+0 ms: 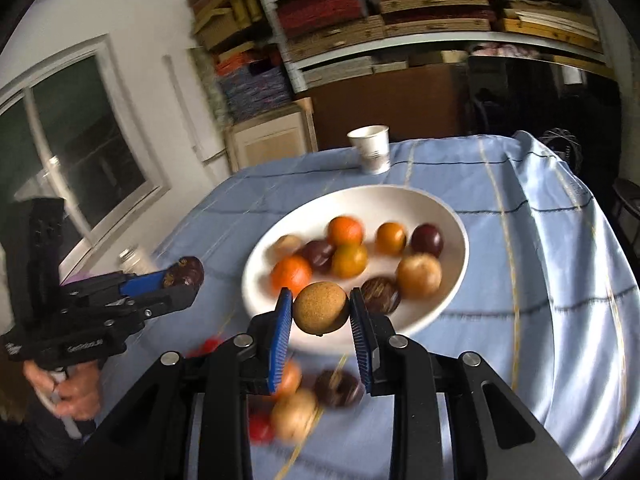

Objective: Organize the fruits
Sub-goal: 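Lower both fruits onto the white plate and open both tools, then grasp a dark purple fruit with the right tool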

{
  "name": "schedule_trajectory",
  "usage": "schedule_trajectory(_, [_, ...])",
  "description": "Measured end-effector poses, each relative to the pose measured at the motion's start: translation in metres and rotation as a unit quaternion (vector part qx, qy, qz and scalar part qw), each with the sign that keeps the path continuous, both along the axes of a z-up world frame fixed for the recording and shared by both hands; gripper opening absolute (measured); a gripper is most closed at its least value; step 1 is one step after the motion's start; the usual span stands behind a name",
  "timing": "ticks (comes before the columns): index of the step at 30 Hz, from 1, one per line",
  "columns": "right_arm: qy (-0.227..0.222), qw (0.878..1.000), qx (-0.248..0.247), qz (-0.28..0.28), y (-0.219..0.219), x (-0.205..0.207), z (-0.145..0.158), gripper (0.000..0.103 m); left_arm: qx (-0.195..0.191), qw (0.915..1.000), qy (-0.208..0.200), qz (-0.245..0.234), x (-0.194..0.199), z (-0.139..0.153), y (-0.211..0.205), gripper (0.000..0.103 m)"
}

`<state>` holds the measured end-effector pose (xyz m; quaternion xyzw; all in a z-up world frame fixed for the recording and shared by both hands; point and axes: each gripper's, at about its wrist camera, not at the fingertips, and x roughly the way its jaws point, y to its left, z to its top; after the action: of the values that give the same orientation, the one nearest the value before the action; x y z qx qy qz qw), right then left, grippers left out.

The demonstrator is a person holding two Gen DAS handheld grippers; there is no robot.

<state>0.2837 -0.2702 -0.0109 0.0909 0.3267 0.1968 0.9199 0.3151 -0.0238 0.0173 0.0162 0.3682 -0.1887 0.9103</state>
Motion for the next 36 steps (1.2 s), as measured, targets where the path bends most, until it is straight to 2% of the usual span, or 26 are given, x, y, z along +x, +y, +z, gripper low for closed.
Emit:
schedule_trajectory(3, [0.023, 0.999, 0.003, -0.026, -0.001, 0.036, -0.017, 0.029, 0.011, 0.9998, 0.017, -0.002, 0.036, -0.006, -0.022, 0.043])
schedule_trajectory(7, [0.040, 0.998, -0.005, -0.040, -0.001, 0.059, -0.036, 0.029, 0.045, 0.9985, 0.031, 0.006, 0.072, -0.024, -0.042, 0.043])
schedule_trajectory(16, [0.030, 0.999, -0.021, -0.039, 0.000, 0.072, -0.039, 0.030, 0.054, 0.9973, 0.049, 0.014, 0.096, -0.040, -0.051, 0.043])
schedule_trajectory(17, [0.027, 0.998, -0.022, -0.044, -0.001, 0.072, -0.039, 0.031, 0.055, 0.9972, 0.047, 0.020, 0.096, -0.039, -0.052, 0.051])
schedule_trajectory(19, [0.027, 0.998, -0.015, -0.053, -0.005, 0.069, -0.037, 0.035, 0.055, 0.9975, 0.028, 0.034, 0.090, -0.032, -0.047, 0.070])
schedule_trajectory(22, [0.020, 0.998, 0.001, -0.053, -0.011, 0.059, -0.026, 0.035, 0.041, 0.9980, 0.000, 0.048, 0.073, -0.014, -0.032, 0.073])
schedule_trajectory(25, [0.006, 0.999, 0.009, -0.036, -0.011, 0.039, -0.015, 0.035, 0.032, 0.9973, -0.015, 0.065, 0.049, 0.000, -0.009, 0.085])
schedule_trajectory(30, [0.011, 1.000, -0.011, 0.000, -0.003, 0.003, -0.026, 0.035, 0.038, 0.9939, -0.038, 0.096, -0.008, -0.008, 0.032, 0.086])
schedule_trajectory(33, [0.040, 0.999, -0.018, 0.014, 0.001, -0.006, -0.043, 0.035, 0.031, 0.9928, -0.029, 0.112, -0.032, -0.026, 0.053, 0.088])
schedule_trajectory(36, [0.074, 0.996, -0.039, 0.024, 0.009, -0.008, -0.062, 0.035, 0.022, 0.9917, -0.001, 0.127, -0.044, -0.042, 0.069, 0.088])
